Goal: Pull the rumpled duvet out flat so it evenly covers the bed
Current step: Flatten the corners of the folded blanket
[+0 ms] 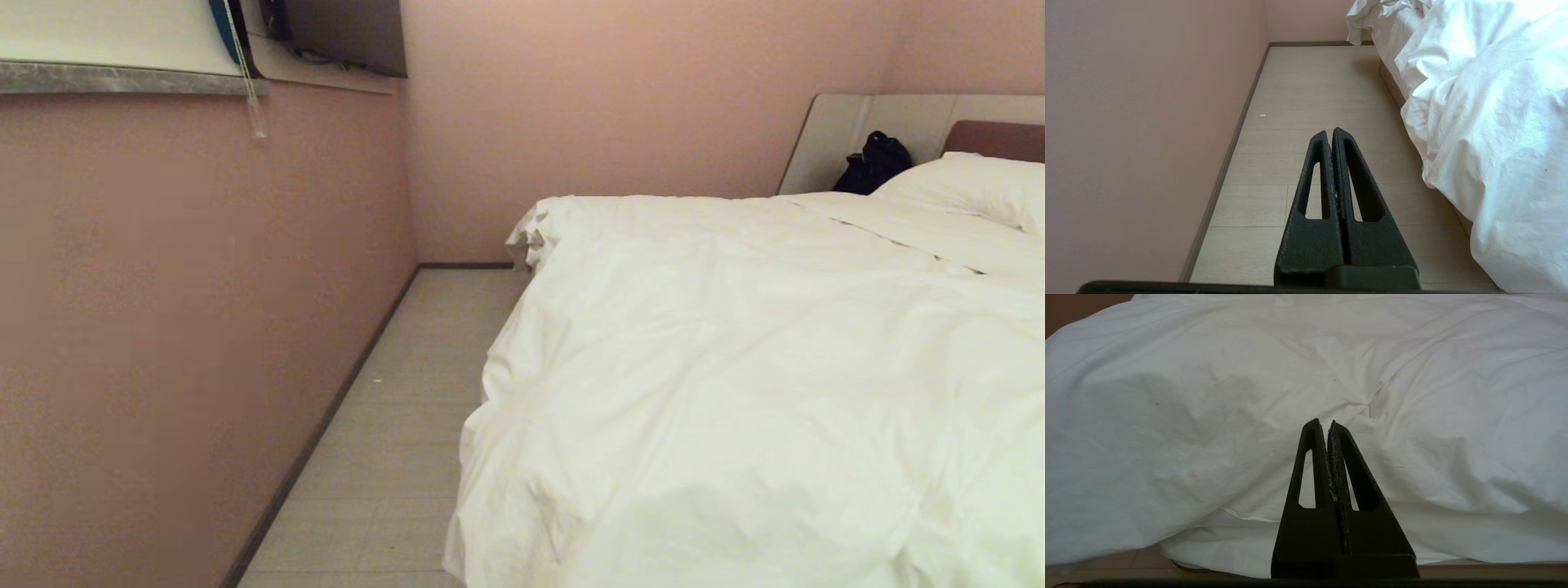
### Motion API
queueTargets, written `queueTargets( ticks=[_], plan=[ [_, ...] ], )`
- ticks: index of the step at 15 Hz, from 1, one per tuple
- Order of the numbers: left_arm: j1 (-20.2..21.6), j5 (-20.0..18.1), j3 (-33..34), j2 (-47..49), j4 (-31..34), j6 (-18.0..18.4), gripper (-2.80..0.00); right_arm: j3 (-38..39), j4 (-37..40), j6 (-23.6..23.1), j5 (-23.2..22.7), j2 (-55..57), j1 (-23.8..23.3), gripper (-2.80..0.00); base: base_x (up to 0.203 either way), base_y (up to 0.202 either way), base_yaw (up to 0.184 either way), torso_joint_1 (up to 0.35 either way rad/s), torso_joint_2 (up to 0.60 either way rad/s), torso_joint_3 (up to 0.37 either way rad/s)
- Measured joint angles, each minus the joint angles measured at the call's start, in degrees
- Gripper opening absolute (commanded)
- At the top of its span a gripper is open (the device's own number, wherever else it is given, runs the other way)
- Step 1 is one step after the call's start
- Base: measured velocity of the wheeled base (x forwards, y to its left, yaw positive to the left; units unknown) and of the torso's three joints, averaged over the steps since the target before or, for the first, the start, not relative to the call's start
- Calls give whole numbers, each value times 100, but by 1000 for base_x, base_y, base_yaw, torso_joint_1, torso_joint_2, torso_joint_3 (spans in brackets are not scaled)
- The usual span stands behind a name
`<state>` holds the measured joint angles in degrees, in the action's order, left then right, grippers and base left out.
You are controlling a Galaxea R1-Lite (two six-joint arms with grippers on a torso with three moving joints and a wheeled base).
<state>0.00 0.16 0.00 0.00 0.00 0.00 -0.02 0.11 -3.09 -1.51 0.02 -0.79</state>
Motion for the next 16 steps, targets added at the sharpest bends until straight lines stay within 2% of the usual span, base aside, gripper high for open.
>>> queueTargets(
  ticks=[10, 14, 16],
  plan=[
    [0, 1, 0, 0, 0, 8, -280, -102, 74, -90, 13, 0, 0, -280, 0, 0, 0, 0, 0, 0],
    [0, 0, 0, 0, 0, 0, -280, -975, 401, 86, -11, 99, 0, -280, 0, 0, 0, 0, 0, 0],
    [0, -2, 0, 0, 2, 0, -280, -1176, 654, 278, 37, 319, 0, -280, 0, 0, 0, 0, 0, 0]
  ],
)
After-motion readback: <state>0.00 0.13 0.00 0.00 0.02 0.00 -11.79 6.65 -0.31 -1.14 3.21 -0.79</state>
